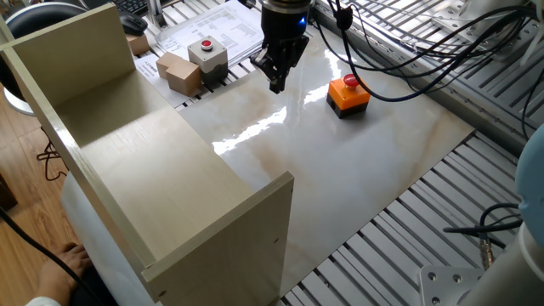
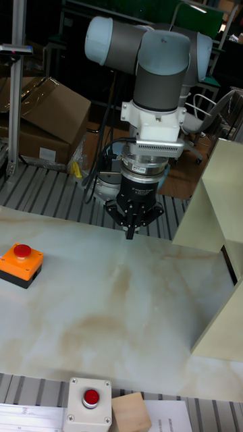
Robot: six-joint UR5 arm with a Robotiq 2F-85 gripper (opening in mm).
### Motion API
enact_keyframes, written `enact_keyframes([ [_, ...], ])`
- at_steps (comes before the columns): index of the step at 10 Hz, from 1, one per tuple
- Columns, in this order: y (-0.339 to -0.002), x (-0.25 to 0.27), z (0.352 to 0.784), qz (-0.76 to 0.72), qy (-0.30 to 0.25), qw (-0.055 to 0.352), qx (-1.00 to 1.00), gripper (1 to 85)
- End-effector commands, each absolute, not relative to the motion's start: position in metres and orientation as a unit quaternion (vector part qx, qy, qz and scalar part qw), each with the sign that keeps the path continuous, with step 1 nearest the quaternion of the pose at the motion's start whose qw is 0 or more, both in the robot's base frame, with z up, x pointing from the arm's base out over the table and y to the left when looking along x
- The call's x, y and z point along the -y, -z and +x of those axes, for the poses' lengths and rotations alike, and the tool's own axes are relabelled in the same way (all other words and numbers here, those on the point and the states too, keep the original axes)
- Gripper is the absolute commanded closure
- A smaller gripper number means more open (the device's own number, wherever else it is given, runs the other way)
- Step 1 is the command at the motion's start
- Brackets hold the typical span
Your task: Put the object on the shelf
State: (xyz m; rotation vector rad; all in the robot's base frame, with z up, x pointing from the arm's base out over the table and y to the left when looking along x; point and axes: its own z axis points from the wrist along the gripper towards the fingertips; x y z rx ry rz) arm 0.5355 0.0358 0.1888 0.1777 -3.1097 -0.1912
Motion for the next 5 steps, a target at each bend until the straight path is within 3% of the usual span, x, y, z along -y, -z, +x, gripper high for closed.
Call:
enact_keyframes([
  [1,-0.1898,-0.0401,0.5363,0.061,0.07,0.007,0.996,84.0],
  [5,-0.1897,-0.0385,0.5363,0.065,0.067,0.007,0.996,84.0],
])
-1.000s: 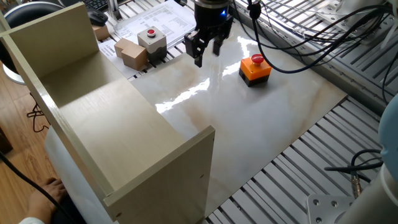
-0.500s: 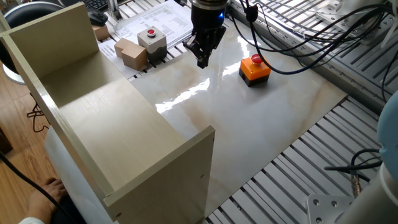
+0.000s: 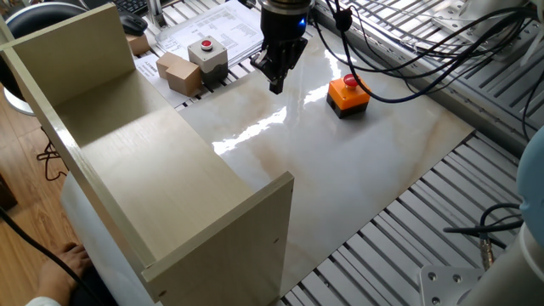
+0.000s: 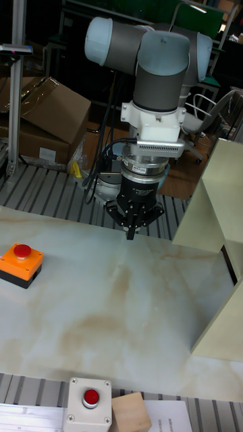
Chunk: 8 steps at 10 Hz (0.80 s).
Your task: Put the object on the shelf
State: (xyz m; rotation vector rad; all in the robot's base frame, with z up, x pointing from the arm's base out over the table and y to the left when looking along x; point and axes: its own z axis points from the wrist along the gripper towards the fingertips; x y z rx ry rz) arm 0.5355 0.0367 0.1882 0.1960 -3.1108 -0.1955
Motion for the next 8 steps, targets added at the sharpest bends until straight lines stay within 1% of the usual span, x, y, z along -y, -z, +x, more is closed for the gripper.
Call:
enact_keyframes([
  [1,-0.1896,-0.0384,0.5363,0.064,0.067,0.007,0.996,84.0],
  [8,-0.1898,-0.0389,0.5363,0.061,0.068,0.007,0.996,84.0],
])
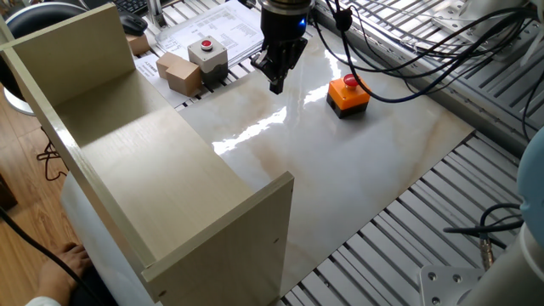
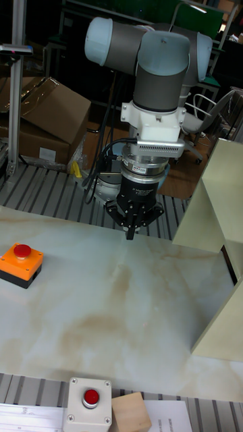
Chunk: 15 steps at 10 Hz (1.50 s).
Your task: Put the object on the shelf
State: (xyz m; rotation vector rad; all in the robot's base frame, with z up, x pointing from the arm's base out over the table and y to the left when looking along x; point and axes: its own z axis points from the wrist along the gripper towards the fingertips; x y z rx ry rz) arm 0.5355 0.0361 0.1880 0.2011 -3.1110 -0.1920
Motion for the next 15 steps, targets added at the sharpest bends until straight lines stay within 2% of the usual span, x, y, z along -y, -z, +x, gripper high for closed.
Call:
enact_keyframes([
  [1,-0.19,-0.038,0.535,0.057,0.066,0.01,0.996,78.7],
  [2,-0.189,-0.031,0.536,0.073,0.054,0.008,0.996,59.0],
  [3,-0.189,-0.03,0.536,0.077,0.052,0.008,0.996,52.0],
  [4,-0.189,-0.028,0.535,0.08,0.049,0.009,0.996,49.3],
  [10,-0.19,-0.026,0.538,0.112,0.053,0.0,0.992,49.7],
  [15,-0.19,-0.026,0.536,0.095,0.055,0.001,0.994,53.7],
])
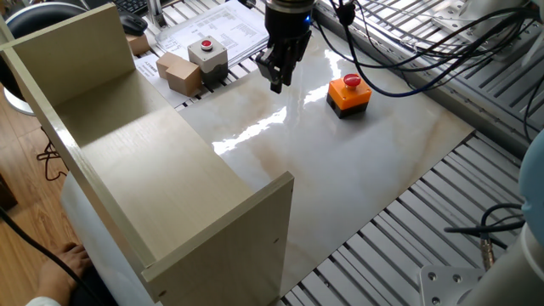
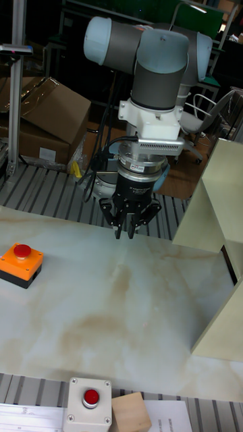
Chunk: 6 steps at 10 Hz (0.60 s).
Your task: Put the object on the shelf
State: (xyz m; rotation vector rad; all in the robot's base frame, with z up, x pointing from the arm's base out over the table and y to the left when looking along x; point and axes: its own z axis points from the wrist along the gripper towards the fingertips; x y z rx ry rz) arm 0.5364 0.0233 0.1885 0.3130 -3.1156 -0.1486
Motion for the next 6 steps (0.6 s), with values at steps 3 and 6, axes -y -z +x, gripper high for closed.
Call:
enact_keyframes([
  [3,-0.191,-0.029,0.558,0.181,0.052,-0.045,0.981,36.0],
  [6,-0.19,-0.029,0.544,0.215,0.056,-0.022,0.975,18.3],
])
